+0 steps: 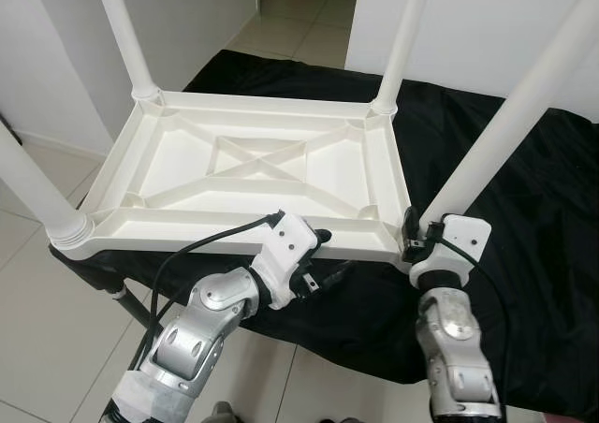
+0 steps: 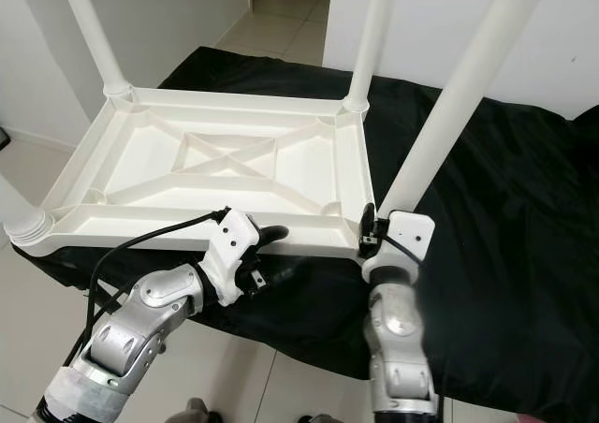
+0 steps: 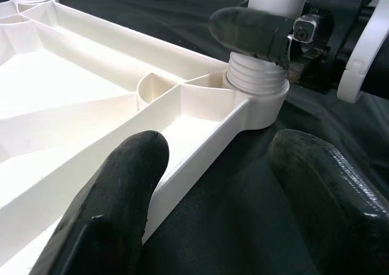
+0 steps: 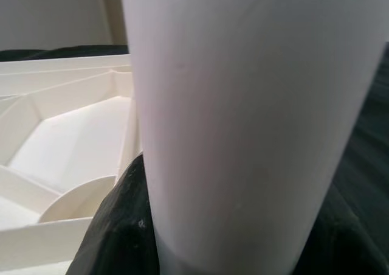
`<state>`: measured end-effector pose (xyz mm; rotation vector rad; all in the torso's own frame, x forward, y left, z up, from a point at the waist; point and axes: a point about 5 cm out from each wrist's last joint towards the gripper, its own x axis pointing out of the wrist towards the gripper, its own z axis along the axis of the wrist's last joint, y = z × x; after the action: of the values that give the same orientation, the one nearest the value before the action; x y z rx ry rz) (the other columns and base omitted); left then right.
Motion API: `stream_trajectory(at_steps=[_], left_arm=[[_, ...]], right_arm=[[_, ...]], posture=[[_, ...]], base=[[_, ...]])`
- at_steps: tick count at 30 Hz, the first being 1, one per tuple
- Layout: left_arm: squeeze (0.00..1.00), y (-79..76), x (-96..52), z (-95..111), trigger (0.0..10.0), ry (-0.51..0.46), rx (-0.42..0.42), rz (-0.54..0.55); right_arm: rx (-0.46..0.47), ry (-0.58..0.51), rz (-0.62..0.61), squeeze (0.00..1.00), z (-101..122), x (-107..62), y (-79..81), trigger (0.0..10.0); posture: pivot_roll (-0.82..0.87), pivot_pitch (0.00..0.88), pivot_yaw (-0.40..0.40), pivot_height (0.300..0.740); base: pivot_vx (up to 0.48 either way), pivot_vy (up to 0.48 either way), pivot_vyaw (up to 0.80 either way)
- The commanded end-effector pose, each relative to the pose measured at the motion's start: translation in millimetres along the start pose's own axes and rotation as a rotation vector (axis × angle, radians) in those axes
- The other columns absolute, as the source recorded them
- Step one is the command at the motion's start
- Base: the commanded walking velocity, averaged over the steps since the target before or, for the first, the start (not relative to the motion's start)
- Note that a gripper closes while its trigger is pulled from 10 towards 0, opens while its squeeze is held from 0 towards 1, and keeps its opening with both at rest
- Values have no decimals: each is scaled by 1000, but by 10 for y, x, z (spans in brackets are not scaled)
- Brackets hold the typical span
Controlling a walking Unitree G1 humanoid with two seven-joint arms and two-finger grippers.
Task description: Building children table
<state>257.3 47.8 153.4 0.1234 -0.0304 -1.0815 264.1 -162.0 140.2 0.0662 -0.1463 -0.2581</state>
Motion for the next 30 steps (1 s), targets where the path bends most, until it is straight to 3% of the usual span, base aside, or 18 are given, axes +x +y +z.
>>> stream_trajectory(at_steps=[1,5,18,19,28,29,30], left_arm=[[0,19,11,-1,10000,3,15,10],[0,46,43,15,10000,-5,12,5],[0,40,105,16,10000,-19,16,-50],[0,41,106,17,10000,-20,16,-55],[0,46,96,22,10000,-26,18,-58],[0,46,94,21,10000,-25,22,-56],[0,47,93,20,10000,-24,25,-55]], right_arm=[[-22,118,-70,0,-227,-86,-65,10000],[-17,126,-90,0,-223,-97,-6,10000],[-46,113,-109,0,-222,-99,-67,10000],[-36,102,-93,1000,-208,-96,-66,10000],[-1,34,64,1000,-110,-35,-46,10000],[6,29,126,0,-94,-9,-66,10000],[12,25,167,0,-82,7,-81,10000]], posture=[[-15,92,17,740],[-46,94,47,740],[-81,92,63,740],[-79,91,59,740],[-61,87,44,740],[-54,85,40,740],[-54,85,40,740]], base=[[0,0,0],[0,0,0],[0,0,0],[0,0,0],[0,0,0],[0,0,0],[0,0,0]])
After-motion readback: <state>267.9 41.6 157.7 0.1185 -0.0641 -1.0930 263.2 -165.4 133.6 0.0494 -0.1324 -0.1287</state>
